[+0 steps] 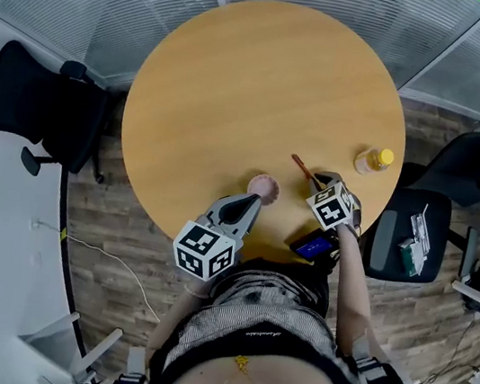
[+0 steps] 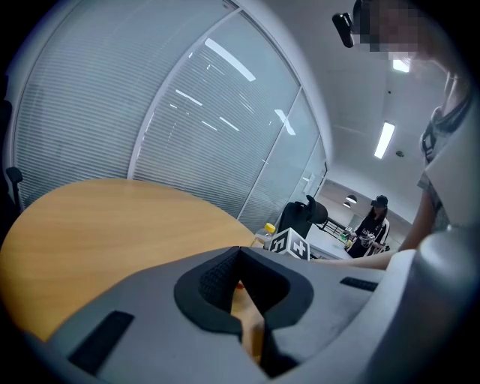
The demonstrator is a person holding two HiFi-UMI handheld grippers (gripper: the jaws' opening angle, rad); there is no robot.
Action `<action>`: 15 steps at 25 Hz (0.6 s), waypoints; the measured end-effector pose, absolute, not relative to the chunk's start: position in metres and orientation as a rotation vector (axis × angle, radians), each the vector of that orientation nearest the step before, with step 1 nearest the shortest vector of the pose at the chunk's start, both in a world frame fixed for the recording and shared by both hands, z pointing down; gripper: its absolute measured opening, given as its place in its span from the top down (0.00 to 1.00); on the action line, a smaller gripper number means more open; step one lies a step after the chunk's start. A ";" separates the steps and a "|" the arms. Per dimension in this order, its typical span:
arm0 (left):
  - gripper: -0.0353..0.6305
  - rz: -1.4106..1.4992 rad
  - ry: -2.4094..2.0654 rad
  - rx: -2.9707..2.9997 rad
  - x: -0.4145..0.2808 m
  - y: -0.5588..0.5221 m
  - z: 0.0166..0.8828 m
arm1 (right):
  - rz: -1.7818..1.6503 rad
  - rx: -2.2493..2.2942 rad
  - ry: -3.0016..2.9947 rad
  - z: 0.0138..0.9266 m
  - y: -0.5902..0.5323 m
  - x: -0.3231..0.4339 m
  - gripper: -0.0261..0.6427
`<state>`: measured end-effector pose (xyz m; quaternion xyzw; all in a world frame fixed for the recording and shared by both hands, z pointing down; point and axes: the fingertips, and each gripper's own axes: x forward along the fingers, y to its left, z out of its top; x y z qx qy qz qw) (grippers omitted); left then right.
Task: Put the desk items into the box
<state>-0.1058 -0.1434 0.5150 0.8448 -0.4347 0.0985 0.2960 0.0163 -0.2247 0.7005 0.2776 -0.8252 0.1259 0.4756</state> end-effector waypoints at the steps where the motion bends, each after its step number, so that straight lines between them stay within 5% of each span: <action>1: 0.92 0.262 -1.157 2.245 -0.107 -0.144 0.515 | 0.308 0.670 -2.011 0.703 -0.224 0.016 0.92; 15: 0.92 0.267 -1.174 2.227 -0.117 -0.151 0.524 | 0.389 0.616 -1.947 0.745 -0.212 0.033 0.82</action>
